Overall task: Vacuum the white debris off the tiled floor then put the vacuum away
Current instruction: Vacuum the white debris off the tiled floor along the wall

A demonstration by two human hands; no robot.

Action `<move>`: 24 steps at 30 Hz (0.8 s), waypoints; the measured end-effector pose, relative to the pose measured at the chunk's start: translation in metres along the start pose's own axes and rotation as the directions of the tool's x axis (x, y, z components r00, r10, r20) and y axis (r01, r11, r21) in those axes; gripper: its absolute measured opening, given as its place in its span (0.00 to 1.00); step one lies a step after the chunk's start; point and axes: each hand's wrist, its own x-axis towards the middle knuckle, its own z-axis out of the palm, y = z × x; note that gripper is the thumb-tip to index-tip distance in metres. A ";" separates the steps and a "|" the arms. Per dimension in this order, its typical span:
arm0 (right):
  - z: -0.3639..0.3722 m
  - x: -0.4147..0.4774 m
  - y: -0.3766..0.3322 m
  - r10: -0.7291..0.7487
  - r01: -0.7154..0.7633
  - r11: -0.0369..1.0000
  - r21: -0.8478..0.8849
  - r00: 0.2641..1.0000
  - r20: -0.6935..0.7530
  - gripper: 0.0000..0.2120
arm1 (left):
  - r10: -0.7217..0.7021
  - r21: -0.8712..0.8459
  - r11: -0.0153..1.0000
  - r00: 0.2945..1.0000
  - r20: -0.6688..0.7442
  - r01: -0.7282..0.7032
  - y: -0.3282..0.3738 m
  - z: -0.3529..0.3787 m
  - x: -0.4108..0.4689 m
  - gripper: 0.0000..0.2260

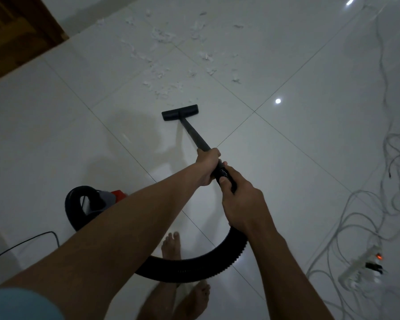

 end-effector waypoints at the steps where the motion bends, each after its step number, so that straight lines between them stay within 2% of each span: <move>1: 0.001 0.006 -0.004 -0.003 0.003 1.000 -0.015 1.000 0.009 0.22 | 0.000 0.000 1.000 1.000 0.003 0.000 0.005 -0.002 0.003 0.19; 9: 0.000 0.051 -0.027 -0.003 0.008 0.993 -0.119 0.999 0.044 0.22 | 0.005 -0.042 0.999 1.000 -0.021 -0.006 0.039 -0.006 0.031 0.18; 24: 0.006 0.135 -0.080 -0.084 0.094 0.989 -0.118 0.993 0.084 0.20 | 0.024 -0.175 0.984 0.997 -0.076 -0.037 0.117 -0.026 0.083 0.20</move>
